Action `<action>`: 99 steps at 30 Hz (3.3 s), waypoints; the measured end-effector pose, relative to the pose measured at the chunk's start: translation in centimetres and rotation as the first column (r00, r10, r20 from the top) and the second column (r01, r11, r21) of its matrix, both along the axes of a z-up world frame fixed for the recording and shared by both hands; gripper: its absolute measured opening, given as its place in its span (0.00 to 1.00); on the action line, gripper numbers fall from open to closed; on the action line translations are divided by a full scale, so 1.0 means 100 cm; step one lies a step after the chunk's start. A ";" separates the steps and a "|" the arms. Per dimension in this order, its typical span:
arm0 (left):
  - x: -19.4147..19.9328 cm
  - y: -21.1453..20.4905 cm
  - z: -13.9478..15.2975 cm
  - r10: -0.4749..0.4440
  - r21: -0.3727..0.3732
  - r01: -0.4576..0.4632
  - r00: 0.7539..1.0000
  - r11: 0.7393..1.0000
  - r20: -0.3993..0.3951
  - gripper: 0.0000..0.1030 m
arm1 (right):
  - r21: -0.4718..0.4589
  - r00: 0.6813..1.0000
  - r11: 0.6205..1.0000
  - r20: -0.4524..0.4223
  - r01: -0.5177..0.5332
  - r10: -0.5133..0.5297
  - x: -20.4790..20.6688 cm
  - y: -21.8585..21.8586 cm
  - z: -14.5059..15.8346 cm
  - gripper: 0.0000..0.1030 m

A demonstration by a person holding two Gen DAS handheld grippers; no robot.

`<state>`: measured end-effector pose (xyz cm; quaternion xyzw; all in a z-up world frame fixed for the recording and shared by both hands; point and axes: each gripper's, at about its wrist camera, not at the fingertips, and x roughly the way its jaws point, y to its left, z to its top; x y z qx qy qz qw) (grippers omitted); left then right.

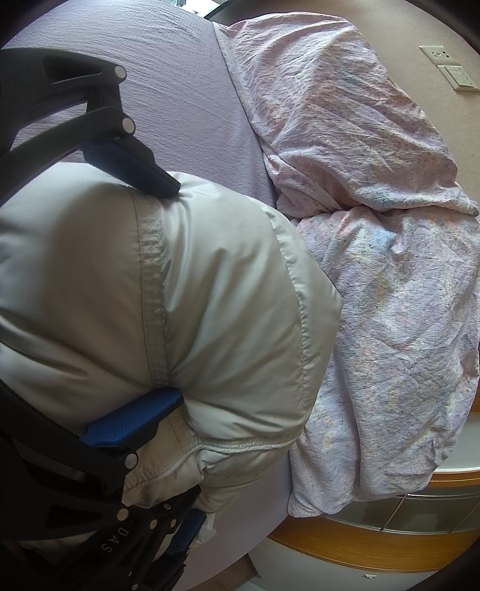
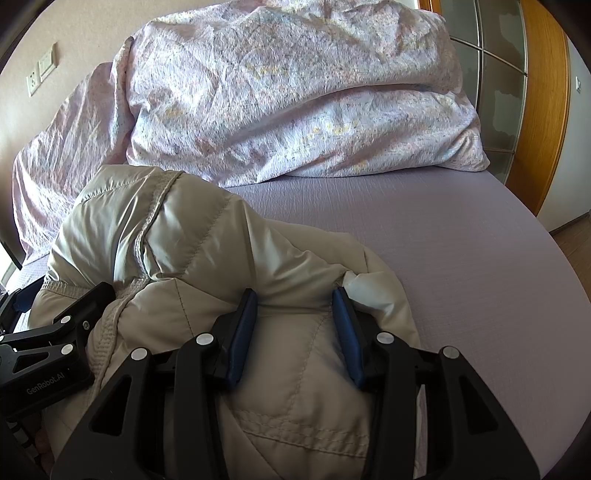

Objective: Fold large clothes

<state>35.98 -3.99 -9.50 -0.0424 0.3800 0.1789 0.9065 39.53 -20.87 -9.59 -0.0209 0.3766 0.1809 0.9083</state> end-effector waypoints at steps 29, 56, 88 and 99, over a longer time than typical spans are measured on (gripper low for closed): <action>-0.001 0.001 0.005 -0.019 -0.029 0.018 0.998 0.999 -0.058 0.98 | -0.093 0.976 0.991 -0.185 0.099 -0.115 -0.030 -0.001 0.019 0.48; -0.070 0.075 0.042 0.014 -0.258 -0.022 0.999 0.966 -0.032 0.98 | 0.344 0.764 0.908 -0.644 0.238 0.043 0.008 -0.098 -0.006 0.99; -0.074 0.118 0.000 -0.081 -0.634 0.035 0.996 0.773 -0.044 0.98 | 0.639 0.739 0.762 -0.564 0.107 0.369 0.001 -0.065 -0.043 0.67; -0.068 0.122 -0.034 -0.085 -0.830 0.061 0.996 0.555 0.016 0.82 | 0.651 0.740 0.750 -0.561 0.118 0.370 -0.011 -0.089 -0.052 0.67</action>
